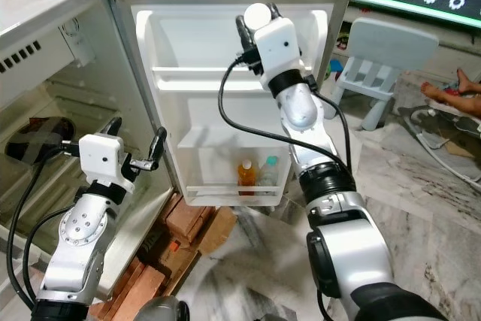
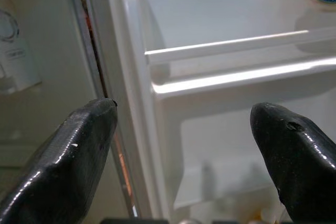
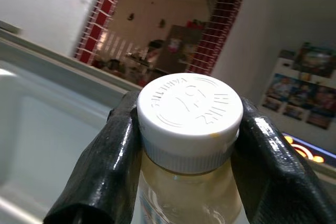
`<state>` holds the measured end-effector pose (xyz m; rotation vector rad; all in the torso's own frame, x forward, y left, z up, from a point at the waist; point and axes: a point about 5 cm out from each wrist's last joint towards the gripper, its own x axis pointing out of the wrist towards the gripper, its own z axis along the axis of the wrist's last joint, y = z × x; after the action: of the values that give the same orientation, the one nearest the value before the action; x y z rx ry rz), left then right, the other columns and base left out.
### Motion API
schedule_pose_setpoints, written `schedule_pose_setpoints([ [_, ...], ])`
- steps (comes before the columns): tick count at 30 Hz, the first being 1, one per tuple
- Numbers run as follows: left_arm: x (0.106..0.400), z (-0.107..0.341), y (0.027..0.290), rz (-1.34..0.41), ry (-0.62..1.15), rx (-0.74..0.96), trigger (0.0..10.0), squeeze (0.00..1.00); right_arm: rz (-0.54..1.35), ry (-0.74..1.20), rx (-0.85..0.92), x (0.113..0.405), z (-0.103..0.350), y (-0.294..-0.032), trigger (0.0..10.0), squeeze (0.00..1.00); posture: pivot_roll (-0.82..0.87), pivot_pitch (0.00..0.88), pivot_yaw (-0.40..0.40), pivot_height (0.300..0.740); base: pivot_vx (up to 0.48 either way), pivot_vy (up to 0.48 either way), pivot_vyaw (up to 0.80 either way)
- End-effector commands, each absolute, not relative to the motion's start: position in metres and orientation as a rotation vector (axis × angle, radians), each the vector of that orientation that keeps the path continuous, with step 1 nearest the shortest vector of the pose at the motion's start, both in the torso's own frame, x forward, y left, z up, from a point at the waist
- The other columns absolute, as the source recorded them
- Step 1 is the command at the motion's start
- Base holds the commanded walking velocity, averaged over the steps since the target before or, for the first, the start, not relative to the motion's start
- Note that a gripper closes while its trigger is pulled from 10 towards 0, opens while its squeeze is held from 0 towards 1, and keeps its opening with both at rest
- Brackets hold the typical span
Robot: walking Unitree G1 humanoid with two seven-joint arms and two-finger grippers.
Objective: Restocking fridge
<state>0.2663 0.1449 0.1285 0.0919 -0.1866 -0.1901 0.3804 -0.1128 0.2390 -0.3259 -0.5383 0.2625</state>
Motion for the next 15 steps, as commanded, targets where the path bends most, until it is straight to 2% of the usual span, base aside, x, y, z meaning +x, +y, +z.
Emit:
schedule_pose_setpoints([
  [1, 0.267, 0.132, 0.142, -0.205, -0.194, 0.097, 10.0, 0.0, 0.223, -0.608, -0.326, 0.383, 0.259, -0.117, 10.0, 0.0, 0.14, 0.018, -0.02, 0.74, 0.24, 0.0, 0.0],
  [15, 0.265, 0.133, 0.142, -0.2, -0.193, 0.092, 10.0, 0.0, 0.152, -0.517, -0.282, 0.393, 0.243, -0.125, 10.0, 0.0, 0.14, 0.025, -0.016, 0.74, 0.0, 0.0, 0.0],
])
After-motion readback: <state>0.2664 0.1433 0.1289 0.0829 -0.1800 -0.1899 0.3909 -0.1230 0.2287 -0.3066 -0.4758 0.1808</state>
